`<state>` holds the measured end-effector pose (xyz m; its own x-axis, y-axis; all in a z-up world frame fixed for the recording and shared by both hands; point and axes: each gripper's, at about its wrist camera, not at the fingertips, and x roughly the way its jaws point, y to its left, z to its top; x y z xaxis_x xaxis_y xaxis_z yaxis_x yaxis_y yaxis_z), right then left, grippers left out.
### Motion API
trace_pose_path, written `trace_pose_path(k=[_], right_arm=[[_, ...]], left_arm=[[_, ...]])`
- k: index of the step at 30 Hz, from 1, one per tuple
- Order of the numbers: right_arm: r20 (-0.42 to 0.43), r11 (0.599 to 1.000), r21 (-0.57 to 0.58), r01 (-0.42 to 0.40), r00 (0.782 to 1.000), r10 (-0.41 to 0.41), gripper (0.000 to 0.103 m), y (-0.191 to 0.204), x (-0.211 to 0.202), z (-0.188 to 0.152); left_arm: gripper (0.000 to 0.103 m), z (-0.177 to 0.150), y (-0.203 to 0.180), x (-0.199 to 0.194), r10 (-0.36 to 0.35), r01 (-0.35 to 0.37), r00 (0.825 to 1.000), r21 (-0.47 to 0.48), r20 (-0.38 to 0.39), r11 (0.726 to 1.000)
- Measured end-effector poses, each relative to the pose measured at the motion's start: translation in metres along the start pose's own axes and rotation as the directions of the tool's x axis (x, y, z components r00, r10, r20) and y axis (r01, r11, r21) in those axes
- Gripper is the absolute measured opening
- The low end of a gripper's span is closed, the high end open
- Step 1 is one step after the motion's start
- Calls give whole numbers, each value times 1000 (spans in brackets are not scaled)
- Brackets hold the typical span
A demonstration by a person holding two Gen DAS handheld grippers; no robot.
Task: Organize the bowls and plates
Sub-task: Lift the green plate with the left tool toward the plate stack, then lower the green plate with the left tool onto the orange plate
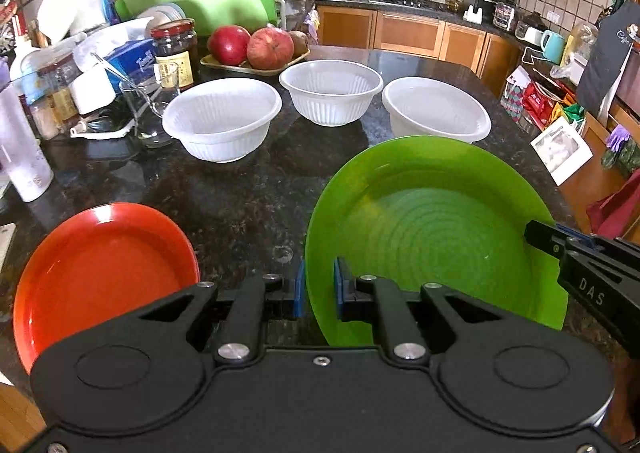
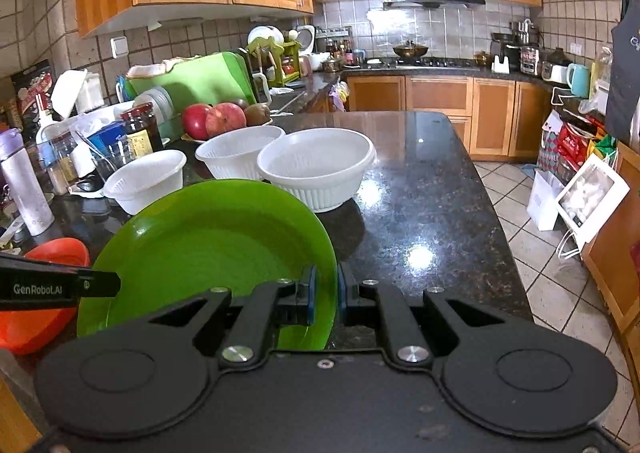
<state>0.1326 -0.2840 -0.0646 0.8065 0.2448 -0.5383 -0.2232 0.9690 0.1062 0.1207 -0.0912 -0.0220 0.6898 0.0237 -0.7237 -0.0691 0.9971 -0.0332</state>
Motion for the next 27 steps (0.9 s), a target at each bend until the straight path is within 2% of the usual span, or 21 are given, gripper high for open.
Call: trace_pose_path(k=[7, 13, 27], right_arm=[[19, 1000, 2, -27, 999, 27, 13, 10, -8, -2], [31, 999, -1, -52, 998, 52, 13, 34, -12, -2], [-8, 990, -39, -137, 991, 137, 13, 138, 2, -2]], left_arm=[[19, -6, 6, -10, 22, -22, 1000, -18, 17, 1000], [19, -8, 25, -17, 41, -41, 999, -23, 22, 999], [19, -14, 118, -42, 108, -106, 994, -49, 35, 993]])
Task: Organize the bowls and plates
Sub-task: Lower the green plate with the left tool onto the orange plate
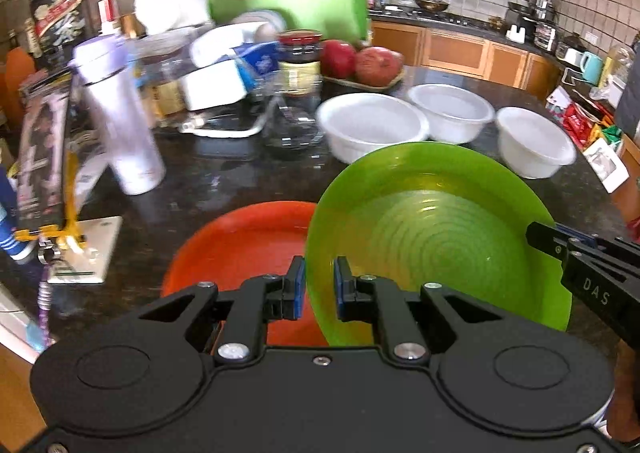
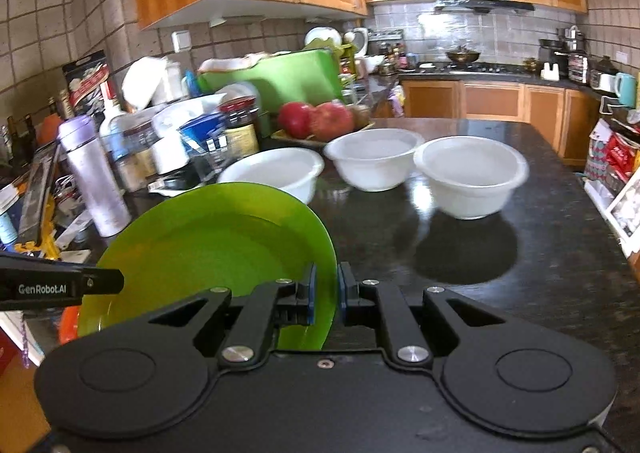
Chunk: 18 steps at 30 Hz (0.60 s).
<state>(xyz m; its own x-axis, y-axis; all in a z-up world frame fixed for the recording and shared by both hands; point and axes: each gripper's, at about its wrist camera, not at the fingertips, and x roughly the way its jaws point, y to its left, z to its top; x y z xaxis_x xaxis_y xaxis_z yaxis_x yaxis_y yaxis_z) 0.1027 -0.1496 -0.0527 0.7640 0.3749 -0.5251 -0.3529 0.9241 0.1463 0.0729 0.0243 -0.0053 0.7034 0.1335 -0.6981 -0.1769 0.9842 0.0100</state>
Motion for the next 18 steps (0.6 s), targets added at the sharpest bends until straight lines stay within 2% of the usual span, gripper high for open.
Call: trace_pose_path(k=[9, 18], right_arm=[[-26, 1000, -22, -11, 1000, 11, 13, 58, 17, -2], [-35, 999, -1, 37, 999, -37, 13, 80, 27, -7]], left_arm=[[19, -4, 54, 5, 21, -21, 999, -7, -29, 1000], [19, -4, 82, 16, -6, 7, 999, 19, -41, 1000]])
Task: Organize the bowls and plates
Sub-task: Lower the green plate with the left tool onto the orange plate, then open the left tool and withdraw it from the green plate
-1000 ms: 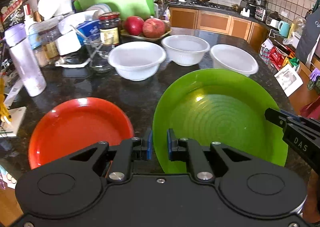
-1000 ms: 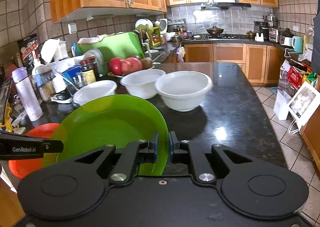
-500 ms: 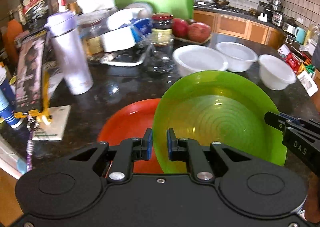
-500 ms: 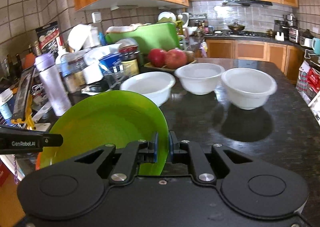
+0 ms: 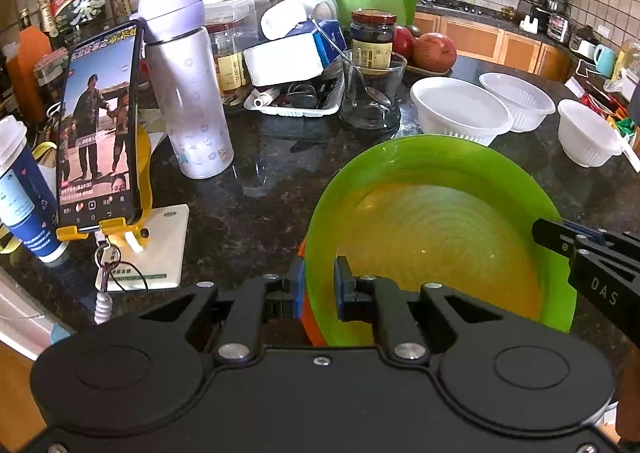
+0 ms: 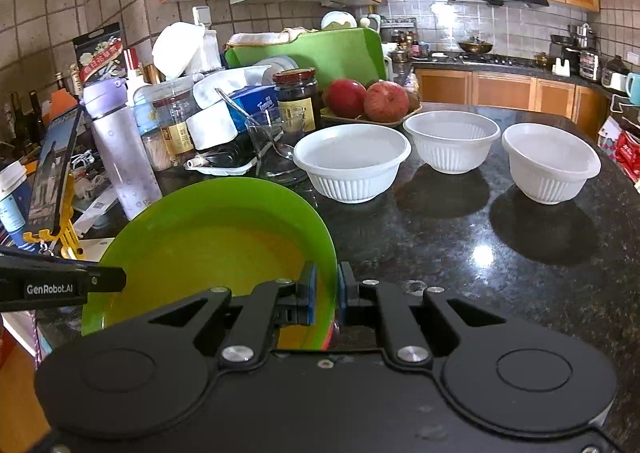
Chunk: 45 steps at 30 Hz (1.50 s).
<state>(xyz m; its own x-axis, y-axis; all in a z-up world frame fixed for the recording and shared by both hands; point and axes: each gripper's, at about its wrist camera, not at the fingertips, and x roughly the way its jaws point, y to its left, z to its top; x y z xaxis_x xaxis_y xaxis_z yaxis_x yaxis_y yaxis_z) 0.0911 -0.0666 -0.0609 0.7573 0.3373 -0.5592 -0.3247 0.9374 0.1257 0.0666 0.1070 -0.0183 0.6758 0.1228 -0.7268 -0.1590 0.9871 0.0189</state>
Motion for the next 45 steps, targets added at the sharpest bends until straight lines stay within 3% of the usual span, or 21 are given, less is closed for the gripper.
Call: trace_pose_path(k=[7, 8, 10, 12, 15, 20, 24, 32, 45], right_arm=[[6, 998, 22, 54, 999, -54, 18, 9, 8, -2], [12, 998, 24, 63, 998, -64, 22, 10, 7, -2], [20, 996, 32, 84, 996, -85, 43, 12, 8, -3], [20, 994, 39, 98, 995, -99, 43, 13, 8, -3], [17, 993, 51, 108, 994, -109, 43, 13, 9, -3], [27, 991, 57, 120, 992, -122, 44, 15, 7, -2], [33, 991, 54, 119, 992, -121, 47, 18, 5, -2], [33, 994, 46, 104, 994, -105, 64, 21, -6, -3], [64, 972, 137, 189, 978, -199, 66, -9, -34, -7]], left_arm=[[23, 4, 11, 14, -45, 45, 999, 30, -13, 999], [29, 4, 12, 15, -40, 40, 999, 35, -6, 999], [34, 4, 11, 15, -20, 19, 1000, 54, 17, 998], [36, 4, 12, 16, -17, 15, 999, 68, 30, 998], [48, 5, 14, 15, -39, 36, 998, 76, 42, 996], [51, 7, 16, 11, -68, 63, 996, 84, 59, 995], [64, 7, 15, 8, -82, 75, 993, 83, 80, 994], [67, 8, 10, 3, -133, 123, 987, 113, 87, 986], [68, 15, -4, -10, -178, 156, 976, 165, 129, 974]])
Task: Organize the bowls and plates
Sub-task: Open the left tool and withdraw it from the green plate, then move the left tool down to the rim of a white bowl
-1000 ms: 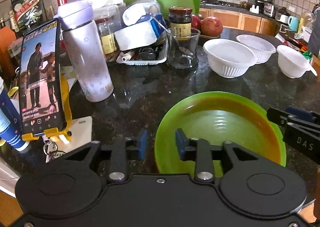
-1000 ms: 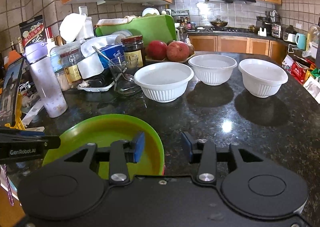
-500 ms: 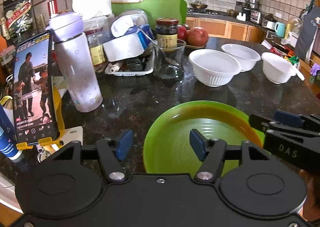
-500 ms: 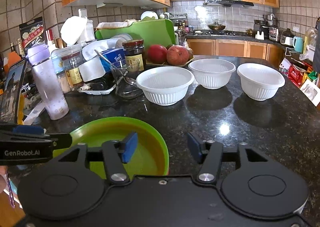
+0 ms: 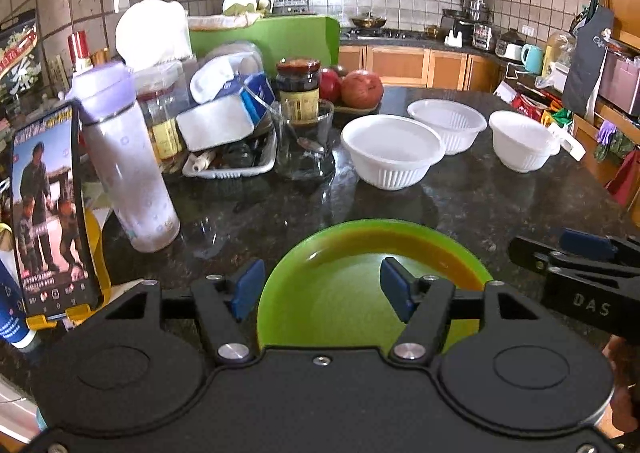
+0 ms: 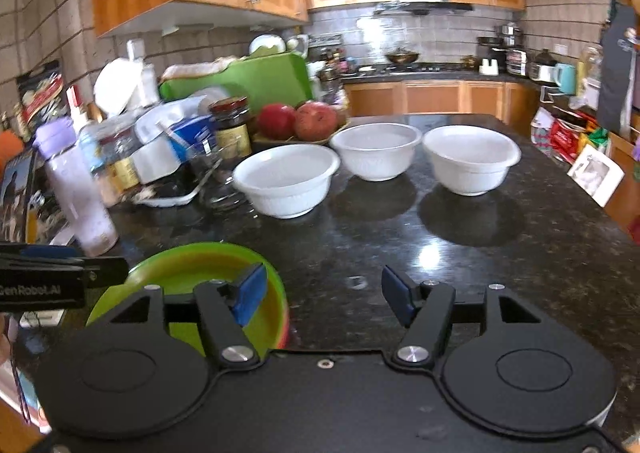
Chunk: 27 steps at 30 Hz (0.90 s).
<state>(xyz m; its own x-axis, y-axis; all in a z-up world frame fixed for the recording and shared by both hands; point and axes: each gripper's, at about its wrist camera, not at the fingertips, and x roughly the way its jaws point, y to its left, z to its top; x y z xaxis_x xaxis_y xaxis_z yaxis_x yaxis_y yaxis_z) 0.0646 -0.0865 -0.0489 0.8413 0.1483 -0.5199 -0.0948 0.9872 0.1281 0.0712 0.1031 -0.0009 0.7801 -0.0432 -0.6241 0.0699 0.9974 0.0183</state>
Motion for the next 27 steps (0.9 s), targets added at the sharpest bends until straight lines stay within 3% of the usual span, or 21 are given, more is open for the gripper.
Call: trace_pose_path(k=[8, 14, 27], right_arm=[[13, 997, 20, 70, 997, -70, 67, -32, -12, 2], [26, 996, 9, 86, 996, -86, 72, -61, -21, 9], [-34, 997, -69, -40, 999, 38, 75, -137, -15, 52]], left_arm=[[69, 16, -12, 2, -20, 20, 999, 7, 38, 1000], [69, 28, -33, 10, -58, 58, 998, 22, 20, 998], [69, 60, -105, 35, -115, 117, 992, 33, -49, 993]])
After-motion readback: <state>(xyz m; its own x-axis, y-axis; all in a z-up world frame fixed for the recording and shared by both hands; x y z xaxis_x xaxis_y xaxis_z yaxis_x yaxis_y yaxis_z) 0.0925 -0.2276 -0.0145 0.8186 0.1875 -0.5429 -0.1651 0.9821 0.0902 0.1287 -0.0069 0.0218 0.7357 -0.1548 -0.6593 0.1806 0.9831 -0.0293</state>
